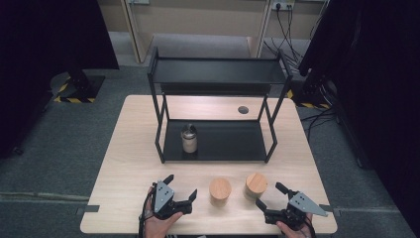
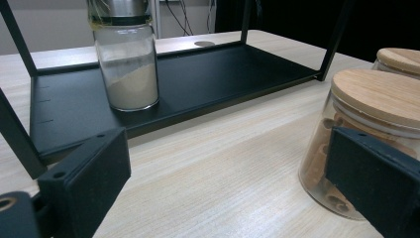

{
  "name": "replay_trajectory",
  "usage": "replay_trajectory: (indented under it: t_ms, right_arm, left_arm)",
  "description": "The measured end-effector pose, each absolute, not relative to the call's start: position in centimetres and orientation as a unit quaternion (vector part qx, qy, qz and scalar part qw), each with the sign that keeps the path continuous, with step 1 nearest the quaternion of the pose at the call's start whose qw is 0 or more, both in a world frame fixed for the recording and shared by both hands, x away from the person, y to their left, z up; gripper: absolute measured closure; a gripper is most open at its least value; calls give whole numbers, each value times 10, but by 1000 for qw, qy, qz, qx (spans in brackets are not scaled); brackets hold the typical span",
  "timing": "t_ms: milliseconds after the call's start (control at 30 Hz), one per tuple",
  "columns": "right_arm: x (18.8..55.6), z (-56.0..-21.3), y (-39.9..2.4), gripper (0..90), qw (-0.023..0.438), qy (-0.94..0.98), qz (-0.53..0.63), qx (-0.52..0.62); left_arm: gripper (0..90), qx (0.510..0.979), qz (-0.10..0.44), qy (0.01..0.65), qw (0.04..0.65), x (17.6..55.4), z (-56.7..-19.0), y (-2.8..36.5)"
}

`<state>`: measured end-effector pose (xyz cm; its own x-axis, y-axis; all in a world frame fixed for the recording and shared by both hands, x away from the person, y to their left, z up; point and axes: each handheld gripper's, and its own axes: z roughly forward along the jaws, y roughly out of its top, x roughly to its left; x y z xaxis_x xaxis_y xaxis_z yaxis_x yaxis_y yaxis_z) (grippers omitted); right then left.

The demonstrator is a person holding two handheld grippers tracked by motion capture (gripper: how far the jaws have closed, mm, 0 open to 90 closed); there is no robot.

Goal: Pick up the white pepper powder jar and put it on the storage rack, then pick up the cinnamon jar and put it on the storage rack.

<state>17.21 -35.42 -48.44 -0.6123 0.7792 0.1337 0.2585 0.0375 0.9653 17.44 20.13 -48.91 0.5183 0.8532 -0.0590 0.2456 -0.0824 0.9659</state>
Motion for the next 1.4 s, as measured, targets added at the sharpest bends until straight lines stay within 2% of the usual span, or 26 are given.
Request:
replay_trajectory:
  t_ms: [800,1400]
  right_arm:
    - [146,-458,-333,15,228,696,593,334]
    - [157,-451,-304,18,197,727,590,291]
  left_arm:
    - [32,680,284,402,543,174,-489,203]
    - [33,678,290,402,543,172,-489,203]
